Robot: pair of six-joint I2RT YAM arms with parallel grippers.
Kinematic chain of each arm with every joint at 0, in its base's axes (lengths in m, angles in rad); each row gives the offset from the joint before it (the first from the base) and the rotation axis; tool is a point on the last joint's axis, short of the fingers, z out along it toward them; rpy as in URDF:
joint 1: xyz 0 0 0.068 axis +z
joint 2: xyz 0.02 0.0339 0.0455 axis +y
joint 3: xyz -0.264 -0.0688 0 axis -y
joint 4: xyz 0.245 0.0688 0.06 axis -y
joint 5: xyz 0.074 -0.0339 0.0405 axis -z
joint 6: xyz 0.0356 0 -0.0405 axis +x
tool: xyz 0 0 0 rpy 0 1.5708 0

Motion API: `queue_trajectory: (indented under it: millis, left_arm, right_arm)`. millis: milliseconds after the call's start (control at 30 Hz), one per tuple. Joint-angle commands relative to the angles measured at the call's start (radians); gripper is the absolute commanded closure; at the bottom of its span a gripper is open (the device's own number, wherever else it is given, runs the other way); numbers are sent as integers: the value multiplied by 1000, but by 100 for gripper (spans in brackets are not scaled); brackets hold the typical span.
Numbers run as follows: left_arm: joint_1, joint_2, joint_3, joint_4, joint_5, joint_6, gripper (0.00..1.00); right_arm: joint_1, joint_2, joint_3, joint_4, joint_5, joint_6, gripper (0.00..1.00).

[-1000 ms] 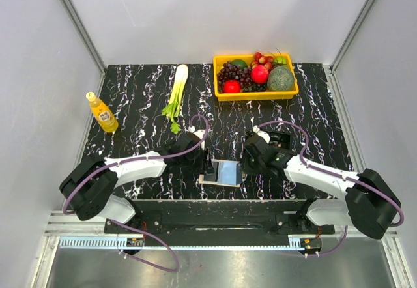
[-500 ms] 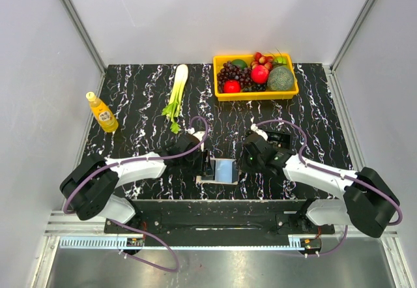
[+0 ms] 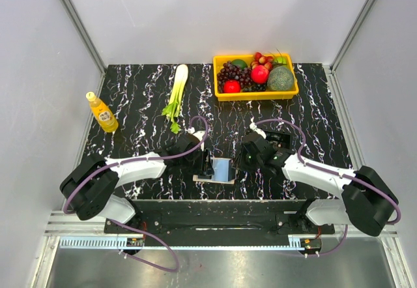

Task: Put the credit cards into the card holder
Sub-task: Insert the credit card into the card holder.

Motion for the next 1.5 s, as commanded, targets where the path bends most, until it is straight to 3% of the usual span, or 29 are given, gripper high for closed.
queue_trajectory:
  millis: [0,467,833,1167,1467]
  left_arm:
    - [-4,-17,-20,23,-17,-11,55]
    - [1,-146,-64,-18,-136,-36,54]
    - [4,-144,-78,-15,-129,-45,54]
    - [34,-305,-113,-93,-255,-59,51]
    - [96,-255,-175,-98,-264,-101,51]
  right_arm:
    - [5,17,31,66,-8,20,100]
    - [5,75,56,153,-28,48,100]
    - [5,123,91,245,-71,60,100]
    - [5,221,140,267,-103,45,100]
    - [8,210,131,230,-71,34,100]
